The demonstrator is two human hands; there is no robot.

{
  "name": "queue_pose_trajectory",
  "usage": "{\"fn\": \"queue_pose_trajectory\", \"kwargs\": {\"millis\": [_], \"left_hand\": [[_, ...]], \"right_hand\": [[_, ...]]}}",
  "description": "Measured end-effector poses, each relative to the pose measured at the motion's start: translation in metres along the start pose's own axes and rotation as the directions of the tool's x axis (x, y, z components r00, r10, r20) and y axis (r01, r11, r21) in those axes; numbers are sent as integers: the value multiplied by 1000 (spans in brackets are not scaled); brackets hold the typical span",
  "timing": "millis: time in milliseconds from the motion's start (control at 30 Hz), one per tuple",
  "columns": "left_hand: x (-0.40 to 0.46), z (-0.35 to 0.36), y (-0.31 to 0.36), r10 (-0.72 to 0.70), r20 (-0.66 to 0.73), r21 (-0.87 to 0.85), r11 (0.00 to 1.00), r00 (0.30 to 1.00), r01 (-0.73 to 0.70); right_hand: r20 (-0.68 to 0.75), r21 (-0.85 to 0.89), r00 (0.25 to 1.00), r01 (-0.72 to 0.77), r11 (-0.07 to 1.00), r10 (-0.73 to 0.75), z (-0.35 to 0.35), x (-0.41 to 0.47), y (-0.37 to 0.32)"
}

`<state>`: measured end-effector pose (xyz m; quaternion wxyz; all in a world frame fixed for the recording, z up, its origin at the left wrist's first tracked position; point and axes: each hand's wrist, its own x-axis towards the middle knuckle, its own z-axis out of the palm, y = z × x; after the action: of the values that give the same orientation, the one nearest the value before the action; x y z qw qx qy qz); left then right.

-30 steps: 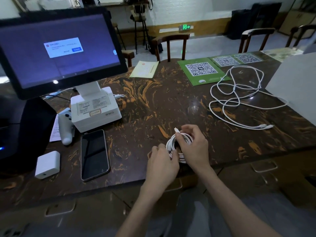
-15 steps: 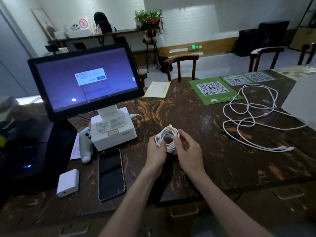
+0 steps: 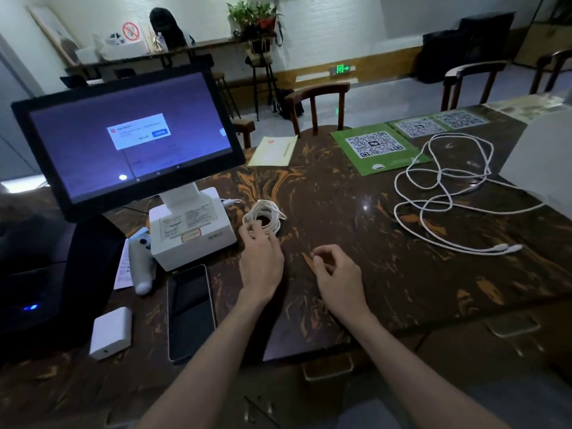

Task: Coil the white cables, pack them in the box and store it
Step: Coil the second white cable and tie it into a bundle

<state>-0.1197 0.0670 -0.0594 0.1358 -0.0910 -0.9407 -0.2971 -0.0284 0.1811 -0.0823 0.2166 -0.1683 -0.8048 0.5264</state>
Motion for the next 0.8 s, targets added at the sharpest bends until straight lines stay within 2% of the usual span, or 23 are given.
{"fn": "queue_pose_trajectory", "kwargs": {"millis": [133,167,233,267,333,400,467,500,567,633,733,800], "left_hand": [[-36,17,34,143,56,-325,939,988,-117],[-42,24,46,163,99,-371,921,982,-116],[-56,37,74,212,235,-402,910,949,-103],[-66,44,89,261,301,-400,908,917,-127],[-83,61,109,419,327,-320,892,847,-319],[-92,73,115,550,325,-147,833,769,-533],[-90,77,114,570,326,-91,813,754,-575],[-89,78,113,568,314,-103,817,761,-568],[-88,79,112,573,300,-107,815,763,-570],[-88,80,112,570,308,-98,816,762,-570],[-89,78,112,565,317,-105,819,762,-564],[-89,74,115,561,340,-108,821,755,-561]], "right_hand": [[170,-104,984,-36,994,53,-39,3,1],[141,-140,987,-60,988,80,-57,9,4],[-32,-266,993,-119,957,114,-102,21,12],[-144,-338,984,-149,929,106,-127,25,19],[-340,-468,939,-219,856,55,-177,30,38],[-406,-607,911,-325,726,69,-216,28,61],[-347,-711,927,-360,604,145,-238,24,80],[-303,-744,941,-332,580,150,-244,20,87],[-261,-764,963,-246,596,63,-247,11,99],[-291,-755,956,-207,623,-34,-243,1,98],[-275,-820,954,-168,547,-120,-226,-22,88],[-210,-827,970,-111,552,-119,-208,-38,75]]}}
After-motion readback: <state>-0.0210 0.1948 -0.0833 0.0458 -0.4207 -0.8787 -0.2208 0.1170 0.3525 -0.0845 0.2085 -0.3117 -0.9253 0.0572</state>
